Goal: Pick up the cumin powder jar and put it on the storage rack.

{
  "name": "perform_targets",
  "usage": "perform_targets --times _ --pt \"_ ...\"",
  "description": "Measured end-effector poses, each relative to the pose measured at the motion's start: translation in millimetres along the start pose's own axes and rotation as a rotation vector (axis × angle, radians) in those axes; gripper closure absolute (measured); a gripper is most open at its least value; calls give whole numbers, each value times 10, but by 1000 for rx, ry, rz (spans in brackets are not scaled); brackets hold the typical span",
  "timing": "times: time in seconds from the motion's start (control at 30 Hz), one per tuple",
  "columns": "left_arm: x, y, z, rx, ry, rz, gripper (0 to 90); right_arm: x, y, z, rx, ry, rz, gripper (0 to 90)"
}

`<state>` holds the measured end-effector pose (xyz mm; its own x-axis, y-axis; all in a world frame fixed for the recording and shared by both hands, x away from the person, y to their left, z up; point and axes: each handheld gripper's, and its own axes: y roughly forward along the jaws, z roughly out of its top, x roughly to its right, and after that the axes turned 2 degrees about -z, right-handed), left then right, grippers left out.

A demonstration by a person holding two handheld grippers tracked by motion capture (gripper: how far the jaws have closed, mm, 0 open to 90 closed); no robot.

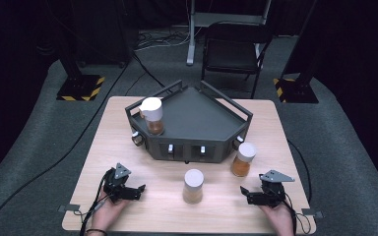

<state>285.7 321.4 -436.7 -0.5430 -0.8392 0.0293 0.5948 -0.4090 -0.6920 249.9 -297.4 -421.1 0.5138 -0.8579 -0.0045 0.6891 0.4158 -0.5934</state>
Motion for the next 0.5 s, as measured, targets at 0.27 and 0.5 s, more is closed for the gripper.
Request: perform_targets --times 0.27,0.5 --pt "0 0 0 0 0 0 1 -76 4 49 24 -19 58 69" --pt "0 0 0 0 0 0 1 -182 11 113 28 -52 79 70"
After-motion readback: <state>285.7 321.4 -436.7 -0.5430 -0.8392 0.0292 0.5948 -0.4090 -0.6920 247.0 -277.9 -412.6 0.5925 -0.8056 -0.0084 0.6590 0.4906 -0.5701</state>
